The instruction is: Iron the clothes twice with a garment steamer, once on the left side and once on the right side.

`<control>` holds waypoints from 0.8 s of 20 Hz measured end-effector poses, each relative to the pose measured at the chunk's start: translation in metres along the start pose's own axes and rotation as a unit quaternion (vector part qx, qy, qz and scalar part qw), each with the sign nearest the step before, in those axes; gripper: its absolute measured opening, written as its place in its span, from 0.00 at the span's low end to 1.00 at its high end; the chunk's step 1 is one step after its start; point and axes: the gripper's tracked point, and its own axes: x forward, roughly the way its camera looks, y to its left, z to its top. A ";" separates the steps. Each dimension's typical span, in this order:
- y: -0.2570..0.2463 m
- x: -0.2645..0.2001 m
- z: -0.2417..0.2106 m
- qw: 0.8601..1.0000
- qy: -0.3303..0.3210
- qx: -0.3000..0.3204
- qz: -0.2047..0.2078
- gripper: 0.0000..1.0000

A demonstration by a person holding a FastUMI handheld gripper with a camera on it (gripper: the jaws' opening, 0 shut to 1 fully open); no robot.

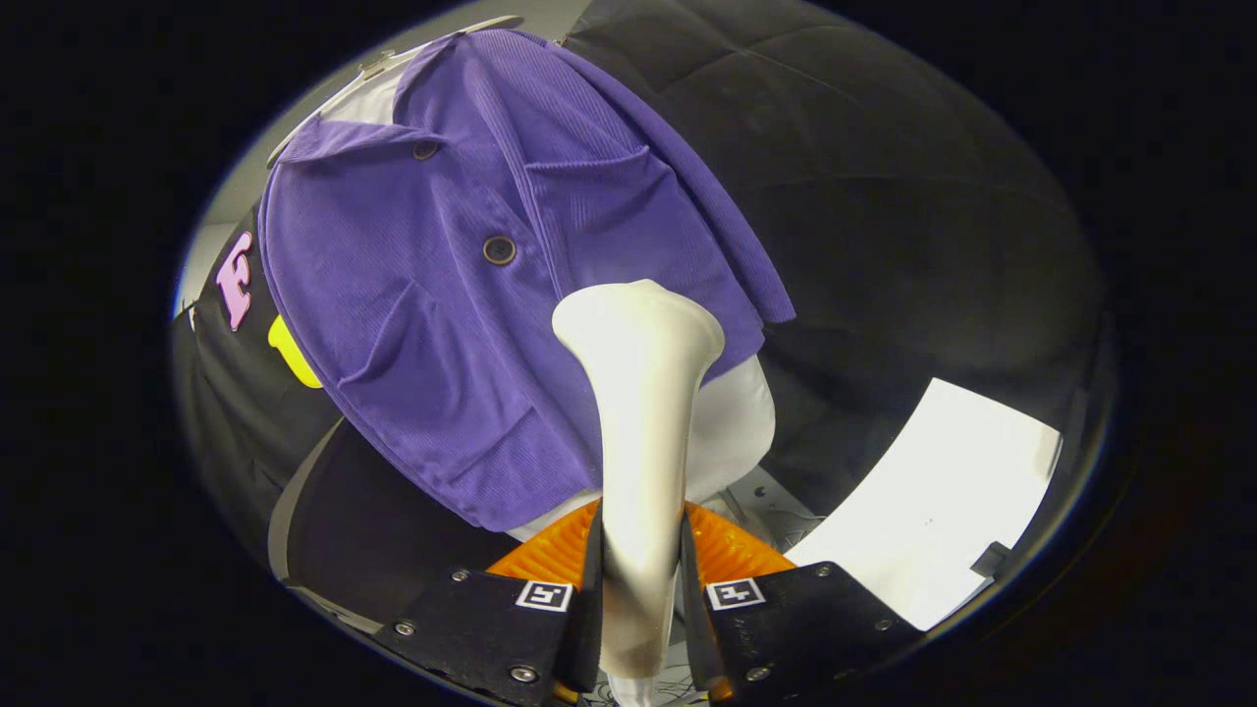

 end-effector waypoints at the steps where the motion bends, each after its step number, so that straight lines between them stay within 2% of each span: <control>1: -0.001 0.002 -0.007 1.000 0.008 0.005 0.002 0.35; 7: -0.002 -0.016 -0.041 0.999 0.030 -0.003 0.014 0.35; 12: 0.023 -0.073 -0.054 0.998 0.026 -0.024 0.059 0.35; 16: 0.060 -0.133 -0.053 0.994 -0.006 -0.039 0.105 0.35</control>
